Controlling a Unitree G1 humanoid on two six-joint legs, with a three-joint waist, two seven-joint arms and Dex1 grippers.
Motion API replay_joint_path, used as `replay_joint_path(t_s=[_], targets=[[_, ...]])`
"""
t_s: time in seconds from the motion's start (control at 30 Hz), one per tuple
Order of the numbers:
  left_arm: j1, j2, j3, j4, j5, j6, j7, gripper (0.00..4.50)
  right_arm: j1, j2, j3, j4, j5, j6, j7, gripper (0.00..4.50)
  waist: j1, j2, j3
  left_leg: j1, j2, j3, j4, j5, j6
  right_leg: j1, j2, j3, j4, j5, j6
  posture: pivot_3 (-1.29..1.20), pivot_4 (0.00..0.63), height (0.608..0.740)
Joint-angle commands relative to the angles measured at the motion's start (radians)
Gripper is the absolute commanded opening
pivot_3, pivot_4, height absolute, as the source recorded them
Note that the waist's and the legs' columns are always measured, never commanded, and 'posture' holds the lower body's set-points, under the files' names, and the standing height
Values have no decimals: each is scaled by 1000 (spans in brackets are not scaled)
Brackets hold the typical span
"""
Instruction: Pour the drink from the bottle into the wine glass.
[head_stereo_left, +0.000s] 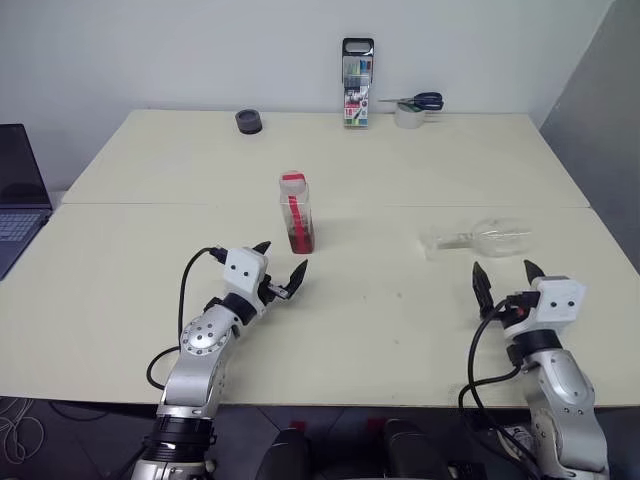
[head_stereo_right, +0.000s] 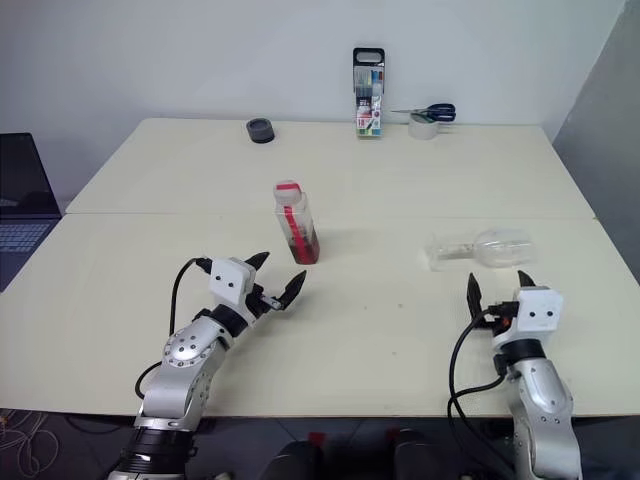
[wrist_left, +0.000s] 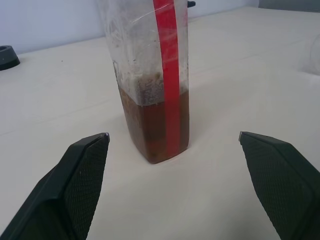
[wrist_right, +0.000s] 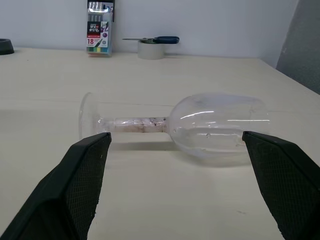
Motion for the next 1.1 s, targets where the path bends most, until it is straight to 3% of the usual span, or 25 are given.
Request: replay_joint_path(t_s=[0.03,1.1], targets=[[-13,-6,16,-31,-8,-21,8,4449,-18,-7,-15,-8,17,-24,4,4500,0,0,0,0,0,0,0,0,0,0,0,0,0,0,0,0,150,740],[-40,6,42,-13,-44,11,-6,4449,-9,-3,6,-25,15,-12,27,4500,0,0,0,0,0,0,0,0,0,0,0,0,0,0,0,0,150,740]])
